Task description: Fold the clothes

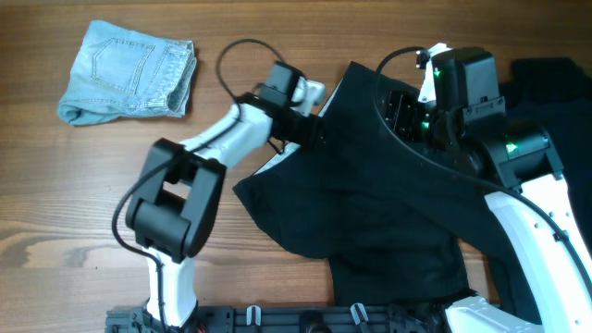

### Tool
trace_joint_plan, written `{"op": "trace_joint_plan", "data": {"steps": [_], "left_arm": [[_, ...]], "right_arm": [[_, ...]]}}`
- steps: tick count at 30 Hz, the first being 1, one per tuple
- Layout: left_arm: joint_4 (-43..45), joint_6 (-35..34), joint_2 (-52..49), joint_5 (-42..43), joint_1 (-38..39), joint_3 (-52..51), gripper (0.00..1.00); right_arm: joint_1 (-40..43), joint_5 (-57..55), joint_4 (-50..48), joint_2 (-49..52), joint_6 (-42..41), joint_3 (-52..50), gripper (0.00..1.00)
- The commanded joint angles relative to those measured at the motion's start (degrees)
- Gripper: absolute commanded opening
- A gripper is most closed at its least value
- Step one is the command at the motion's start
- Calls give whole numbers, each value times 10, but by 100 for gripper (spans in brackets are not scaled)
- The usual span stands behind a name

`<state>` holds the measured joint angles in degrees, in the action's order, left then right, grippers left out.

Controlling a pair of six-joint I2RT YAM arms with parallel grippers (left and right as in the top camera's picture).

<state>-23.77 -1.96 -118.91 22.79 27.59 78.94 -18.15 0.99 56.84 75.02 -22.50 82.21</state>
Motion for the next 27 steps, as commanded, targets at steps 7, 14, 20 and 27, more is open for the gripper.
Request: {"op": "trace_joint_plan", "data": {"steps": [7, 14, 20, 27], "left_arm": [[16, 17, -7, -64, 30, 9, 26], [38, 16, -10, -64, 21, 9, 52], [39, 15, -35, -26, 22, 9, 36], [42, 15, -35, -12, 22, 9, 4]], "right_arm": [[2, -12, 6, 4, 0, 2, 75], [2, -12, 6, 4, 0, 2, 75], [2, -12, 7, 4, 0, 2, 75], [2, -12, 7, 4, 0, 2, 75]]}}
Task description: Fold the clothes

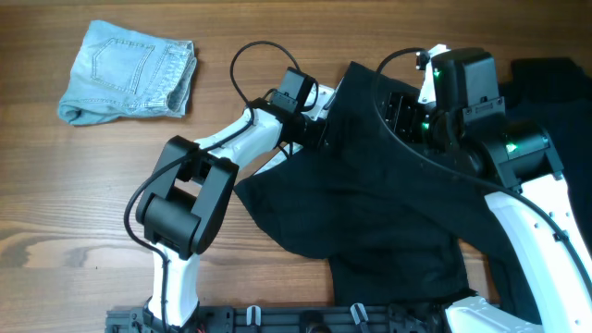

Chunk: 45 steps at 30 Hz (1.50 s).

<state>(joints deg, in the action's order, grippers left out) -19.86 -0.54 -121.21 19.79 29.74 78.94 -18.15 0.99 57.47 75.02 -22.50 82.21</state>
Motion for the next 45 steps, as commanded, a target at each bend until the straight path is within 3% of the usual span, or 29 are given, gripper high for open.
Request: {"op": "trace_joint_plan", "data": {"steps": [1, 7, 11, 17, 18, 19, 20, 23, 26, 29, 31, 34, 37, 39, 43, 45], "left_arm": [[4, 1, -10, 18, 0, 10, 4], [3, -3, -2, 12, -7, 29, 4], [6, -47, 2, -64, -40, 30, 4], [10, -51, 1, -64, -73, 30, 4], [10, -51, 1, -64, -74, 30, 13], [8, -51, 1, -64, -74, 30, 50], [3, -51, 2, -64, -74, 30, 55], [-16, -50, 13, -64, -75, 30, 54], [-18, -38, 13, -69, -75, 29, 63], [-30, -29, -1, -63, -70, 28, 65], [-45, -29, -12, -57, -59, 28, 62], [-60, -28, -14, -58, -47, 28, 47], [-66, -26, -15, -88, -43, 28, 18], [-75, -26, -16, -125, -43, 27, 7], [-85, -29, -23, -193, -45, 26, 4], [-98, -94, -22, -321, -61, 27, 4]], "right_arm": [[2, -12, 0, 4, 0, 2, 75], [2, -15, 0, 4, 0, 2, 75], [2, -23, 0, 4, 0, 2, 75], [2, -32, 0, 4, 1, 2, 75], [2, -32, 0, 4, 0, 2, 75], [2, -32, -2, 4, 0, 2, 76], [2, -32, -2, 4, 0, 2, 76], [2, -32, 1, 4, 1, 2, 76], [2, -32, -2, 4, 1, 2, 76], [2, -32, 0, 4, 0, 2, 76], [2, -32, 0, 4, 0, 2, 76], [2, -31, 0, 4, 0, 2, 76], [2, -31, 1, 4, 0, 2, 76], [2, -31, 0, 4, 0, 2, 76], [2, -31, 0, 4, 0, 2, 76], [2, -31, 0, 4, 0, 2, 76]]}}
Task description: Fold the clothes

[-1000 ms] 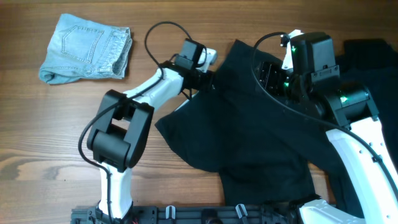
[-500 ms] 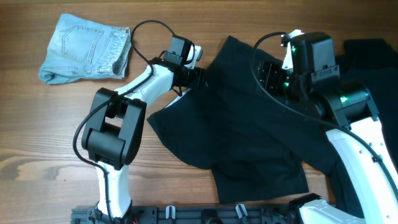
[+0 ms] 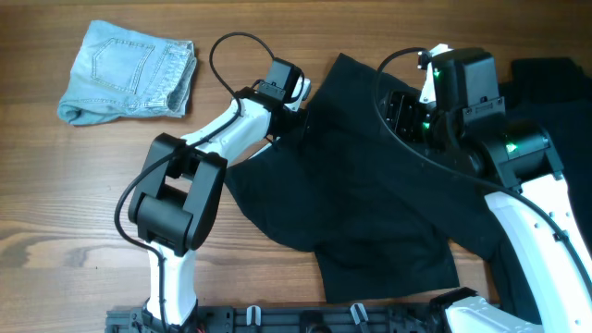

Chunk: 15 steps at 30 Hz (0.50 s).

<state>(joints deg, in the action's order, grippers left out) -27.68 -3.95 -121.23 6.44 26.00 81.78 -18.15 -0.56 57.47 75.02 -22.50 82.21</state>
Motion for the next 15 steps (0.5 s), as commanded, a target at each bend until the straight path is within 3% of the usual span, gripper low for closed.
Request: {"op": "trace_joint_plan", "data": {"steps": [1, 6, 8, 10, 15], "left_arm": [[-30, -76, -21, -222, -36, -2, 4], [-93, -88, -21, -240, -172, -2, 4], [-100, -74, -17, -151, -239, -1, 4], [-99, -16, -3, -39, -260, -1, 4], [-110, 38, 83, 96, -216, -1, 4]], "right_arm": [[2, -16, 1, 4, 0, 2, 76], [2, -16, 5, 4, 16, 2, 79], [2, -16, 5, 4, 15, 2, 79], [2, -16, 4, 4, 13, 2, 78], [2, -16, 5, 4, 15, 2, 78]]}}
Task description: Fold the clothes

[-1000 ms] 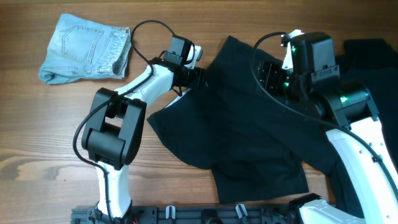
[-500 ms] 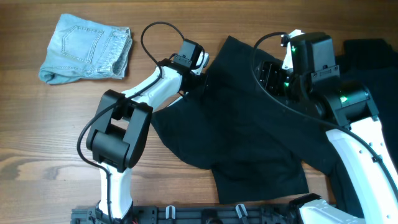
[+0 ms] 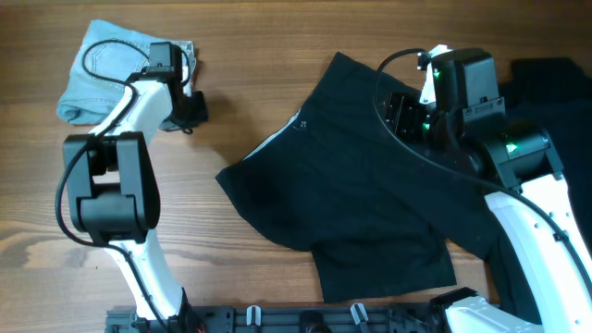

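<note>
A black garment (image 3: 351,194) lies spread and rumpled across the middle of the table, with a pale inner seam showing near its upper left edge. My left gripper (image 3: 190,109) is well off to its left, open and holding nothing, next to the folded jeans (image 3: 120,74). My right gripper (image 3: 400,113) sits low over the garment's upper right part. Its fingers are lost against the black cloth.
The folded light-blue jeans lie at the far left of the table. More dark clothing (image 3: 555,79) is piled at the right edge, behind and under my right arm. Bare wood table (image 3: 83,231) shows at the left and front left.
My left gripper was at the black garment's upper left edge. It is now far to the left beside the folded jeans, with nothing in it. The garment stays where it lay. The right arm is unchanged.
My left gripper was at the garment's upper left edge at the first two moments, with the cloth bunched there. Then the cloth lay further left and flatter. Now that gripper is away by the jeans and the garment lies spread. My right arm never moved.
</note>
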### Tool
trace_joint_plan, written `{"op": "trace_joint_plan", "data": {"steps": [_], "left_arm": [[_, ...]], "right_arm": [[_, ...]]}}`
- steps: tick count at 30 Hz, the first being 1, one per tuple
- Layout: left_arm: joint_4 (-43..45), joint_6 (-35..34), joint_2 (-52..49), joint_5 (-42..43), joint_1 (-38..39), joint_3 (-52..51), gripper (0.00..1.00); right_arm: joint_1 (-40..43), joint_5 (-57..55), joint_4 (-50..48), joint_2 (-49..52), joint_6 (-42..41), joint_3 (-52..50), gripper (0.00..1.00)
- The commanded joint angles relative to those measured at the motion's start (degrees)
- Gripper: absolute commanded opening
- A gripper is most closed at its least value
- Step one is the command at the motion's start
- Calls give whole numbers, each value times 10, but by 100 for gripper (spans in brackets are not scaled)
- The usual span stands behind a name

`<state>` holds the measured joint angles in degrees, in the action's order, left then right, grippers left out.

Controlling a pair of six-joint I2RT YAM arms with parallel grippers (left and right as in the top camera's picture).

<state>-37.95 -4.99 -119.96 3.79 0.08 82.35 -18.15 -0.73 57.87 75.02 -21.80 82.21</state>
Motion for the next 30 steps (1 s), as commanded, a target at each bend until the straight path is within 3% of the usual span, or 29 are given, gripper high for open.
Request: {"op": "trace_joint_plan", "data": {"steps": [1, 3, 4, 5, 7, 8, 9, 14, 20, 23, 25, 30], "left_arm": [[-10, 48, 95, 130, 64, -7, 9], [-14, 48, 128, 131, 115, -7, 23], [-14, 48, 131, 131, 156, -7, 50], [-12, 48, 125, 129, 177, -7, 51], [-2, 48, 104, 129, 214, -7, 28], [10, 48, 84, 128, 237, -7, 9], [20, 48, 67, 127, 251, -7, 4], [88, 48, -10, 117, 291, -7, 4], [78, 47, -58, 18, 278, -7, 4], [81, 45, -86, -16, 252, -7, 4], [79, -17, -86, -104, 212, -7, 4], [55, -19, -86, -110, 105, -7, 4]], "right_arm": [[2, -14, 2, 4, 8, 2, 78], [2, -14, 5, 4, 8, 2, 78], [2, -14, 8, 4, 8, 2, 79], [2, -14, 9, 4, 8, 2, 79], [2, -14, 9, 4, 8, 2, 79], [2, -14, 9, 4, 8, 2, 79], [2, -14, 9, 4, 8, 2, 79], [2, -14, 13, 4, 8, 2, 79], [2, -14, 12, 4, 8, 2, 79], [2, -14, 13, 4, 8, 2, 79], [2, -14, 14, 4, 8, 2, 79], [2, -14, 8, 4, 8, 2, 79]]}}
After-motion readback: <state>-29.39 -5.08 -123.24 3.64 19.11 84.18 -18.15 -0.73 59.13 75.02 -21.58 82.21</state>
